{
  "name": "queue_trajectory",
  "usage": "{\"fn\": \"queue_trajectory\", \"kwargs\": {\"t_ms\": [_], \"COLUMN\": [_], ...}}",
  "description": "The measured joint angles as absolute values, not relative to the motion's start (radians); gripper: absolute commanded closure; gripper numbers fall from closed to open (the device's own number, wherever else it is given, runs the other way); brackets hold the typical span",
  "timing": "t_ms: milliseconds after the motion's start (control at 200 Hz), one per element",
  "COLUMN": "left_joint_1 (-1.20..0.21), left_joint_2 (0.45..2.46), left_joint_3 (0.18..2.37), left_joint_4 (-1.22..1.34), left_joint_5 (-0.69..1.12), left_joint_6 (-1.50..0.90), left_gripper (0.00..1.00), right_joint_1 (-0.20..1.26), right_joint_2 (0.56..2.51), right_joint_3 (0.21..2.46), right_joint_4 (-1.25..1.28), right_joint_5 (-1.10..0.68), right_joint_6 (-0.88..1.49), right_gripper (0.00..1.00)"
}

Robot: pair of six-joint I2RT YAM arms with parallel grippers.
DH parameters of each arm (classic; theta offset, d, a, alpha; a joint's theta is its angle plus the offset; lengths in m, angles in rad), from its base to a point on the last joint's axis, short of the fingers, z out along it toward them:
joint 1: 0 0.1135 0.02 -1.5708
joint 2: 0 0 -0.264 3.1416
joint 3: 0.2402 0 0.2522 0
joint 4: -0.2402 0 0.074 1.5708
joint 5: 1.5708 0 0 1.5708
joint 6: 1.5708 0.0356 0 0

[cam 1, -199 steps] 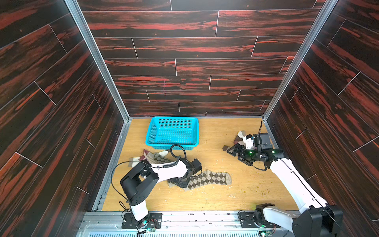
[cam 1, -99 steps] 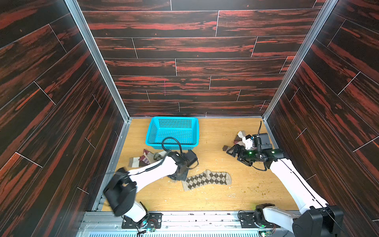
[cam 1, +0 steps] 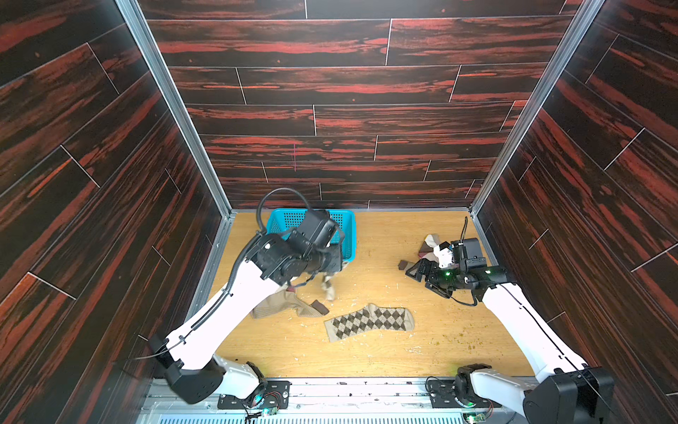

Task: Place the socks together as a pair
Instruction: Pick up the sock.

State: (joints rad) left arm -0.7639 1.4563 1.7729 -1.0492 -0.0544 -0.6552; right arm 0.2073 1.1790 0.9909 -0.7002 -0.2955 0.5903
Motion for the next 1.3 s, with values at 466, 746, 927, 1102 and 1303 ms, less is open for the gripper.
{"fn": "queue_trajectory", "kwargs": {"t_ms": [466, 746, 927, 1102, 1303], "left_joint_1": [-0.764, -0.782, -0.849, -0.914, -1.010], "left_joint_2": [1.411, 1.300, 1.264, 1.343, 1.491], "left_joint_3": [1.383, 1.188, 1.189, 1.314, 1.484], "left_joint_4": [-0.570, -0.572, -0.622, -0.682, -0.718], "left_joint_5": [0.124, 0.130, 0.127, 0.127, 0.134], "left_joint_6": [-0.921, -0.756, -0.588, -0.432, -0.262], "left_gripper": [0.94, 0.94, 0.94, 0.94, 0.94], "right_joint_1": [0.207, 0.208, 0.208, 0.208, 0.193], "right_joint_2": [1.177, 1.176, 1.183, 1.186, 1.184], "right_joint_3": [1.026, 0.939, 0.938, 0.938, 0.939], "right_joint_4": [-0.725, -0.700, -0.680, -0.677, -0.704], "right_joint_5": [-0.199, -0.223, -0.237, -0.228, -0.178], "right_joint_6": [0.607, 0.629, 0.633, 0.637, 0.658], "right_gripper": [0.08, 0.08, 0.09, 0.09, 0.09]}}
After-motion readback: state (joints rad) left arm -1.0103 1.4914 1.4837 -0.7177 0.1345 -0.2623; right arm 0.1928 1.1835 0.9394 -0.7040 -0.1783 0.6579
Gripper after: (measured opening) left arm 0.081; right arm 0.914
